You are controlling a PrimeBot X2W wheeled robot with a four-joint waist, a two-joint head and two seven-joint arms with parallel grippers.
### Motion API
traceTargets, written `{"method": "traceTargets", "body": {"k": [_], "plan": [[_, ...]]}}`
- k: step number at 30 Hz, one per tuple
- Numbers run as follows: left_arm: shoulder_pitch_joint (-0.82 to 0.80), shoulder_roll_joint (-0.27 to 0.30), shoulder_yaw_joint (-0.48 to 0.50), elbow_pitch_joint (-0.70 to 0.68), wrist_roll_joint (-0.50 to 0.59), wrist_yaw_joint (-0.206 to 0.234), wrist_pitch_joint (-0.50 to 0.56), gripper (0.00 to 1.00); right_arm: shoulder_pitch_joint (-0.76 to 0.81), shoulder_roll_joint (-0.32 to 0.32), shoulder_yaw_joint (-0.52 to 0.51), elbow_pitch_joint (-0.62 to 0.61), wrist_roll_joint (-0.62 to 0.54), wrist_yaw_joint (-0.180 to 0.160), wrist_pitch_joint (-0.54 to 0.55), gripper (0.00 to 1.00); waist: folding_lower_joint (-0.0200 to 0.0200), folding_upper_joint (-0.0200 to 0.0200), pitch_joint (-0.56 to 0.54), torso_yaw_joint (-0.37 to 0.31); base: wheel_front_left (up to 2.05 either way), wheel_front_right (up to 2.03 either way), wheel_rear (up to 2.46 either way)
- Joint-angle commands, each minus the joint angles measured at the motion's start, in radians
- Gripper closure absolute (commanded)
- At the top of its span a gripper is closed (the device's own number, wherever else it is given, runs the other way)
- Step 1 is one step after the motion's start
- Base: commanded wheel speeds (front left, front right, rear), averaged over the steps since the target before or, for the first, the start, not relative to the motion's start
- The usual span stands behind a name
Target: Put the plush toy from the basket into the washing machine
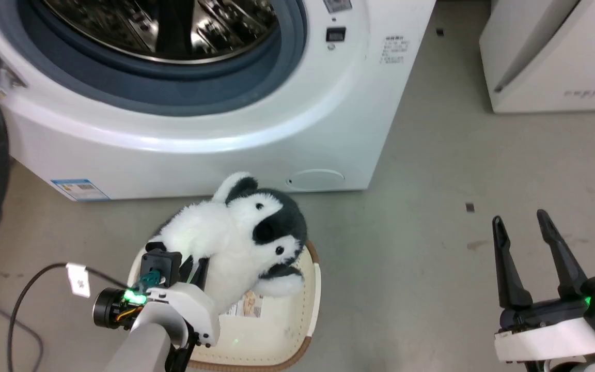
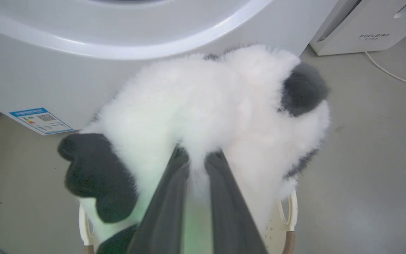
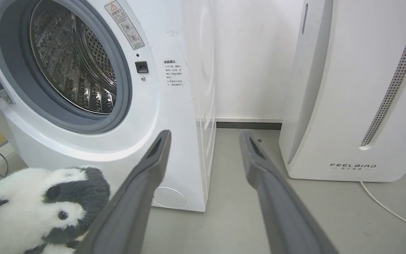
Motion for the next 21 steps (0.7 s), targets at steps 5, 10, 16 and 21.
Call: {"method": "traceTargets", "body": {"k": [5, 10, 16, 21], "plan": [[0.078, 0.001, 0.054, -0.172, 0.025, 0.009, -0.007, 1.0, 0.024, 0.0, 0.0, 0.004, 0.0, -0.001, -0.005, 0.0, 0.0001, 0.0, -0.05, 0.014, 0.0, 0.0, 0.0], [0.141, -0.009, 0.127, -0.352, 0.047, 0.013, -0.007, 1.0, 0.03, 0.0, 0.004, 0.005, 0.005, -0.001, -0.005, 0.0, 0.0001, 0.0, -0.068, 0.009, 0.0, 0.0, 0.0], [0.159, -0.028, 0.208, -0.518, 0.055, 0.0, -0.007, 1.0, 0.031, 0.0, 0.008, -0.002, 0.01, -0.001, -0.005, 0.0, 0.0001, 0.0, -0.056, -0.007, 0.0, 0.0, 0.0], [0.106, -0.019, 0.278, -0.6, 0.05, -0.013, -0.007, 1.0, 0.013, 0.0, 0.015, -0.022, 0.017, -0.001, -0.005, 0.0, 0.0001, 0.0, -0.007, -0.034, 0.0, 0.0, 0.0]]}}
